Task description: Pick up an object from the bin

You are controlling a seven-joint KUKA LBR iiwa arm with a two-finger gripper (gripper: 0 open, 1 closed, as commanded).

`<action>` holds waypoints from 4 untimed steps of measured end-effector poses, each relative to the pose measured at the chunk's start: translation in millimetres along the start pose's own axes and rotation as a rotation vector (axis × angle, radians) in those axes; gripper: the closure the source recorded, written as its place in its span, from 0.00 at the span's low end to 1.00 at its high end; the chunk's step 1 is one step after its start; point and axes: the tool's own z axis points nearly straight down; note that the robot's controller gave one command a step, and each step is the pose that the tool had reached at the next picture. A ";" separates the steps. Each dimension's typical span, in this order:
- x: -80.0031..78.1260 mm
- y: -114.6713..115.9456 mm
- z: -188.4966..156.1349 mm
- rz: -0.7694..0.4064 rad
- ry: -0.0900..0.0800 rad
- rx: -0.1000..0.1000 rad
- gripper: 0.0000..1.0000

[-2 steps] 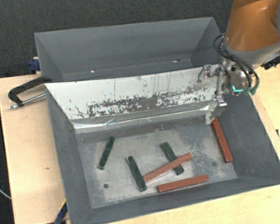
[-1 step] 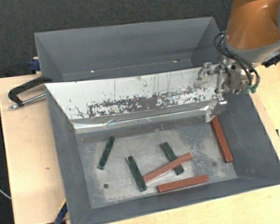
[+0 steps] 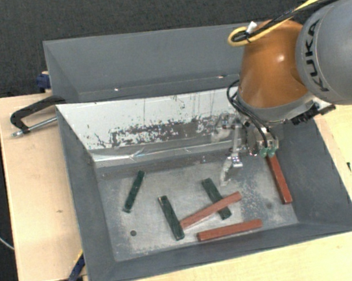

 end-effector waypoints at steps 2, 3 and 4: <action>65.5 10.5 48.0 -0.056 0.000 0.001 0.00; 49.6 11.2 85.8 -0.092 -0.004 0.002 0.00; 78.7 50.5 82.3 -0.257 -0.010 0.009 1.00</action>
Offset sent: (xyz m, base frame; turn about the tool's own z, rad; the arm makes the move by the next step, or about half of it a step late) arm -0.0633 0.0150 -0.0469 -0.0572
